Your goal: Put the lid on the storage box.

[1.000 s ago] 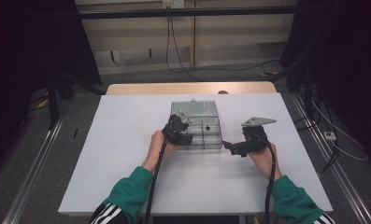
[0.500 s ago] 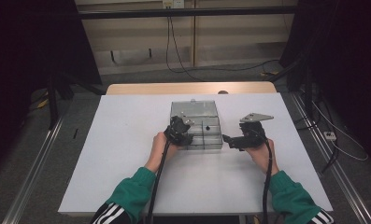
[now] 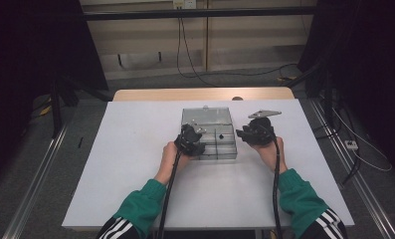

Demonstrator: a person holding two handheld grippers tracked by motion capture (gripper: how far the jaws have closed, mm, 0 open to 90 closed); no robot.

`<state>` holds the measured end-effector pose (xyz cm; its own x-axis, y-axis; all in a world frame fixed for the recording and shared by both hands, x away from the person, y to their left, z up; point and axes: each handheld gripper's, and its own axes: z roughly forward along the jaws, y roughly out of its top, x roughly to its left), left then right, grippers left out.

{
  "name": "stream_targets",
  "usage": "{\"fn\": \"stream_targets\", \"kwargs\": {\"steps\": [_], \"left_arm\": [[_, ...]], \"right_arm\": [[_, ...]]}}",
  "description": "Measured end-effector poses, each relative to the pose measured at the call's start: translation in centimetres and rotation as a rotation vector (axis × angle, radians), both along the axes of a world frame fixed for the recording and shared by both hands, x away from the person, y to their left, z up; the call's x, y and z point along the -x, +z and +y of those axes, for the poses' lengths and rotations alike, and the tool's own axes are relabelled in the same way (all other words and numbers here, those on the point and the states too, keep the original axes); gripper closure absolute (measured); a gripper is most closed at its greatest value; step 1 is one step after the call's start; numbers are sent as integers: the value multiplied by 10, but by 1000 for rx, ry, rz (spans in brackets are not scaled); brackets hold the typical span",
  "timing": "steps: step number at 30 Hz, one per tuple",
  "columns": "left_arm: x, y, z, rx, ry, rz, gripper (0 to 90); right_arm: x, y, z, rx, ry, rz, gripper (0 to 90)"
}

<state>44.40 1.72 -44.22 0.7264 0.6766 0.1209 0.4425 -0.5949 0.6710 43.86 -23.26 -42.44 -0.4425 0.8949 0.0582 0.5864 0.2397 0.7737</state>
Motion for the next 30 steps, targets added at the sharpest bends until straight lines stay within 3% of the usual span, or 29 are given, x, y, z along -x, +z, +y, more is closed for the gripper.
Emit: {"fn": "stream_targets", "kwargs": {"steps": [3,4,17,20,22,25,30], "left_arm": [[0,0,0,0,0,0,607],[0,0,0,0,0,0,607],[0,0,0,3,1,0,608],[0,0,0,3,2,-1,609],[0,0,1,7,-3,1,610],[0,0,1,5,-4,0,610],[0,0,1,4,-7,-1,610]], "right_arm": [[-8,2,2,-8,-22,1,888],[-11,3,2,-7,-28,3,900],[-57,-13,7,-14,-108,88,900],[-64,-20,8,-15,-107,121,900],[-70,-24,8,-57,-89,147,900],[-76,-29,11,-50,-87,171,900],[-81,-35,13,-67,-80,174,900]]}}
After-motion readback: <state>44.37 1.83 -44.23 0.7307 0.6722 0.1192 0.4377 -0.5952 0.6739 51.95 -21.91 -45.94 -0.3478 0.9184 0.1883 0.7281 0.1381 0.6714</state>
